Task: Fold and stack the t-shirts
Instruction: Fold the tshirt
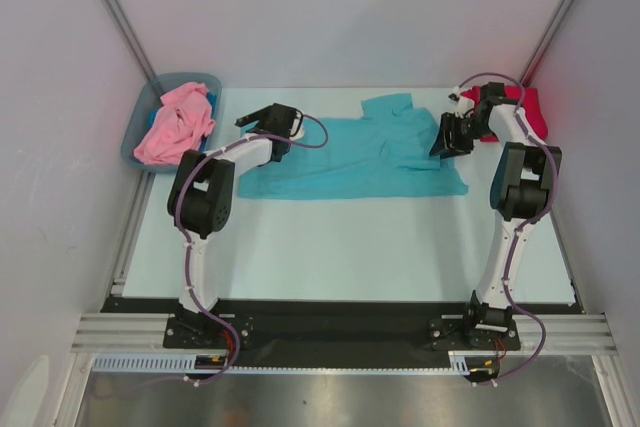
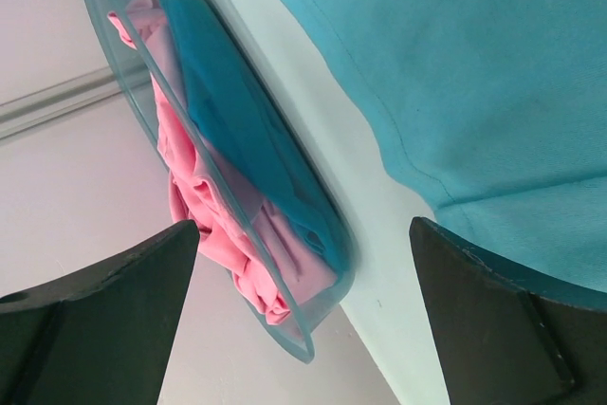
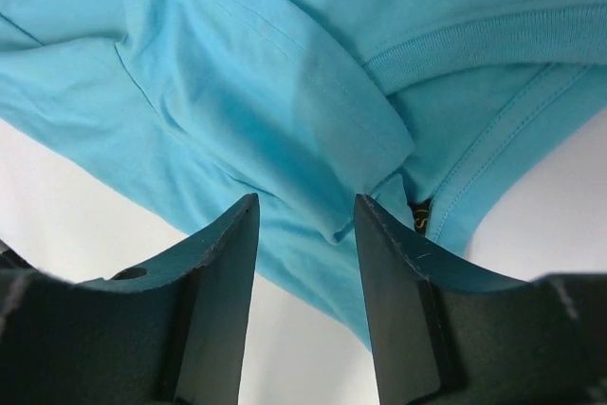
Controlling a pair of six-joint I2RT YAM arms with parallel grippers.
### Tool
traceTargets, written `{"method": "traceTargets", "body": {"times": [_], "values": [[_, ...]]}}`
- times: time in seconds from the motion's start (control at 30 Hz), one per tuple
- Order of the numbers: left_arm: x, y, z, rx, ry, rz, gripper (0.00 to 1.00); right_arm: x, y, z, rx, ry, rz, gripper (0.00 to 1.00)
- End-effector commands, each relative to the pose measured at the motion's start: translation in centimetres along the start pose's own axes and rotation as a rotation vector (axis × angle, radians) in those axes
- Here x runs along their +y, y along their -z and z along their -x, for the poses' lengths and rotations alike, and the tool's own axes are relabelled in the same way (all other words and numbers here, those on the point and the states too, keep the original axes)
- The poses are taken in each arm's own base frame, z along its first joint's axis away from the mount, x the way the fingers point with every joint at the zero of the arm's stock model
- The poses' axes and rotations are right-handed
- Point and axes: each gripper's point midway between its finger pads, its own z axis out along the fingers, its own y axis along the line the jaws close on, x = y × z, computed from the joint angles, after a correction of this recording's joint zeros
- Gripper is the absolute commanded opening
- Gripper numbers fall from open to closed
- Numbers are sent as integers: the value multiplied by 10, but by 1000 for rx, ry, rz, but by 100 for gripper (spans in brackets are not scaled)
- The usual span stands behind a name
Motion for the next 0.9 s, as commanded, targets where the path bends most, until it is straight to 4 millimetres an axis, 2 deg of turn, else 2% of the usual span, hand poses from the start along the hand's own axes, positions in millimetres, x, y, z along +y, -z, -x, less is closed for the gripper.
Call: {"method": "traceTargets", "body": {"times": [0.0,0.2,0.57,0.87], "values": [[35,23,-3,-18,43,73,100,12,19,13,-64,5,24,50],[32,24,-2,-20,51,69,100,10,27,19,-88,13,4,50],[29,25,7,-36,43,68,100,-6,8,20,-88,-15,-14,49],[32,23,11,-38,45,75,100,-9,9,24,-99,-20,-33,48]]}}
